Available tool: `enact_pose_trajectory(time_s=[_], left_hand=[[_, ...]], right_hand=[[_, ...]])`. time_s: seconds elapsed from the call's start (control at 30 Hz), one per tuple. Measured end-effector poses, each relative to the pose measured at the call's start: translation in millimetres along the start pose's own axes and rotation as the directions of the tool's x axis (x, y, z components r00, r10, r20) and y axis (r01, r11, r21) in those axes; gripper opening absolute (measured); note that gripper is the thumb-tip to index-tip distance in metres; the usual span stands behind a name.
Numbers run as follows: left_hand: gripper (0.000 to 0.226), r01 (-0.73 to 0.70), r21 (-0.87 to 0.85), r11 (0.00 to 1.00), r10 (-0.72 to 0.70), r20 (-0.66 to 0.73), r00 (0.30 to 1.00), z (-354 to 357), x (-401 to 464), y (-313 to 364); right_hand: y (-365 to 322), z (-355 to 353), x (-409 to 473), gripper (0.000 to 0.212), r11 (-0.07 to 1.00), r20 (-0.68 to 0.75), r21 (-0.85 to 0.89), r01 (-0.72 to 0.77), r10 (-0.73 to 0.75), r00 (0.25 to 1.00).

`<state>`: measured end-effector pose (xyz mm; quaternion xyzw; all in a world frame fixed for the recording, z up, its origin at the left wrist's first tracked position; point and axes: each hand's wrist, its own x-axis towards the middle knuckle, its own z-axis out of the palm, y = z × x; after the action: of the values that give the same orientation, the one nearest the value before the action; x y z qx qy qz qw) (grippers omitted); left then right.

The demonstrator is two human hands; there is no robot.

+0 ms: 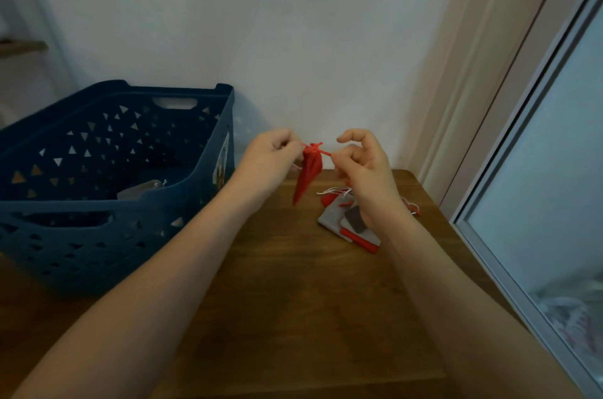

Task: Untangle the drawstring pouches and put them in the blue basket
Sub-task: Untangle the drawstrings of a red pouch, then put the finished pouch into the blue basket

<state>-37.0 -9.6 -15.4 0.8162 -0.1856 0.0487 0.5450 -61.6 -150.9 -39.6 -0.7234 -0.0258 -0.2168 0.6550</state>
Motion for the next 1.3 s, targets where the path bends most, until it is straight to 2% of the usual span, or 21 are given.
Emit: enact_pose_trajectory(time_s=[0.07,0.17,0.27,0.37,0.43,0.53,0.63,0.7,0.77,0.8,0.93,1.07,1.2,1.3], left_hand=[[0.022,-0.073,0.007,0.997,0.073,-0.034,0.997,-14,-1,14],[0.020,-0.231,0.148,0.961,0.249,-0.114,0.962,-36,-7,36],[0.013,-0.323,0.276,0.905,0.372,-0.149,0.916,-62,-16,48],[0.014,-0.336,0.270,0.902,0.380,-0.134,0.915,-95,-26,44],[0.011,-0.335,0.251,0.908,0.391,-0.220,0.894,-123,-29,32],[0.012,-0.262,0.221,0.939,0.330,-0.377,0.865,-157,-29,12],[0.012,-0.178,0.298,0.938,0.272,-0.310,0.911,-163,-29,-1],[0.014,-0.162,0.365,0.917,0.256,-0.224,0.940,-161,-30,-7],[0.016,-0.169,0.399,0.901,0.243,-0.142,0.960,-158,-30,-11],[0.016,-0.174,0.406,0.897,0.237,-0.109,0.965,-156,-30,-10],[0.017,-0.215,0.375,0.902,0.252,-0.051,0.966,-137,-28,0],[0.014,-0.283,0.297,0.912,0.282,0.046,0.958,-96,-24,16],[0.016,-0.289,0.236,0.928,0.252,0.175,0.952,-43,-14,16],[0.016,-0.270,0.279,0.922,0.196,0.266,0.944,-8,-5,3]], right_hand=[[-11,8,-1,0.022,0.998,0.098,0.063,0.027,-0.034,0.995],[-34,27,1,0.020,0.970,0.252,0.236,0.062,-0.123,0.960],[-53,48,7,0.032,0.956,0.280,0.069,0.284,-0.292,0.914],[-64,73,18,0.025,0.910,0.260,-0.060,0.411,-0.383,0.886],[-69,97,25,0.020,0.854,0.288,-0.186,0.485,-0.425,0.858],[-65,133,34,0.021,0.753,0.415,-0.398,0.523,-0.361,0.835],[-58,152,38,0.028,0.682,0.571,-0.536,0.498,-0.142,0.809],[-58,154,36,0.033,0.754,0.595,-0.518,0.405,-0.023,0.804],[-59,146,32,0.032,0.857,0.535,-0.439,0.270,0.008,0.845],[-56,140,33,0.030,0.873,0.490,-0.424,0.241,-0.003,0.872],[-30,92,41,0.025,0.821,0.312,-0.540,0.186,-0.011,0.950],[13,28,49,0.015,0.798,0.104,-0.600,-0.046,0.135,0.985],[61,-22,48,0.022,0.706,-0.006,-0.675,-0.216,0.287,0.958],[93,-47,42,0.032,0.506,-0.045,-0.822,-0.262,0.401,0.915]])
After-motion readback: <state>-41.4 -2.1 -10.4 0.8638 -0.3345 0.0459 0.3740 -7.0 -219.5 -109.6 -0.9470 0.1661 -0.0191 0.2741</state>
